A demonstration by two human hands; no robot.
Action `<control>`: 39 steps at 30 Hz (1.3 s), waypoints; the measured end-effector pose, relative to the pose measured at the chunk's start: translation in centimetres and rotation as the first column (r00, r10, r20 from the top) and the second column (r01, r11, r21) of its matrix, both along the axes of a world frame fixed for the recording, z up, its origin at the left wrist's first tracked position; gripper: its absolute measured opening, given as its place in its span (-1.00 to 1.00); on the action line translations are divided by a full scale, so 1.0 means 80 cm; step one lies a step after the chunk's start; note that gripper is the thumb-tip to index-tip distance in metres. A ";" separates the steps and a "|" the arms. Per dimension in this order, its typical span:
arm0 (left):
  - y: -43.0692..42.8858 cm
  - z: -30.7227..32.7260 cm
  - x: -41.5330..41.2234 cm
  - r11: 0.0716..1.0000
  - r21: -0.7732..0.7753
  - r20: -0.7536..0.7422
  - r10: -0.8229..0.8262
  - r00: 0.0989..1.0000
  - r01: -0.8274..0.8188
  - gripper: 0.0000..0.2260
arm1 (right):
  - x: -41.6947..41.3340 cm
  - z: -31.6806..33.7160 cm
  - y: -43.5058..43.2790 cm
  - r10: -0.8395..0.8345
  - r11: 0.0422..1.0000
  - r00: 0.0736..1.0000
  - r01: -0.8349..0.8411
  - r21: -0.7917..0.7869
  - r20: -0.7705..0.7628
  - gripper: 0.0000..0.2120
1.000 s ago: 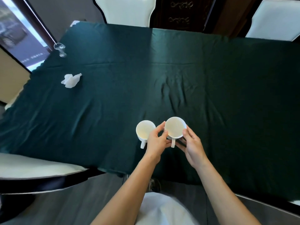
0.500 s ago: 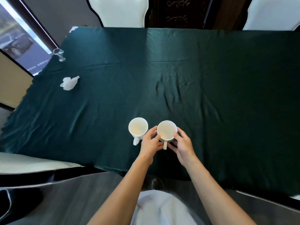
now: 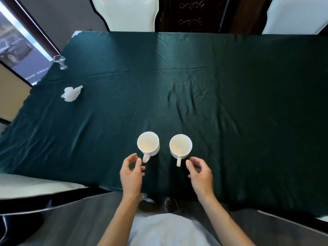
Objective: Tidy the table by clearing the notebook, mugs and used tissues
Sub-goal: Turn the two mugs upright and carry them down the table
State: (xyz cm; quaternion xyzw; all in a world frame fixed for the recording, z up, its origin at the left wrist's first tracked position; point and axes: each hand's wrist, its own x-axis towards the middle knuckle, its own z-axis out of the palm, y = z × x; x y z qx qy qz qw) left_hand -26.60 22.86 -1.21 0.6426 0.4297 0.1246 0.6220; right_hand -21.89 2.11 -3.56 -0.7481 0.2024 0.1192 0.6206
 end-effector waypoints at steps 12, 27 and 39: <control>-0.015 -0.028 0.026 0.989 -0.031 -0.061 -0.146 0.987 0.144 -0.81 | -0.001 -0.002 0.049 0.045 0.980 0.995 -0.026 0.195 -0.091 -0.73; 0.041 0.123 0.010 0.987 0.086 0.177 -0.150 0.973 0.136 -0.70 | -0.006 0.150 0.100 0.060 0.979 0.978 -0.097 0.180 0.200 -0.72; 0.208 0.287 -0.149 0.956 0.288 0.453 -0.183 0.872 0.051 -0.73 | -0.144 0.299 0.265 0.056 0.937 0.866 -0.218 0.274 0.498 -0.79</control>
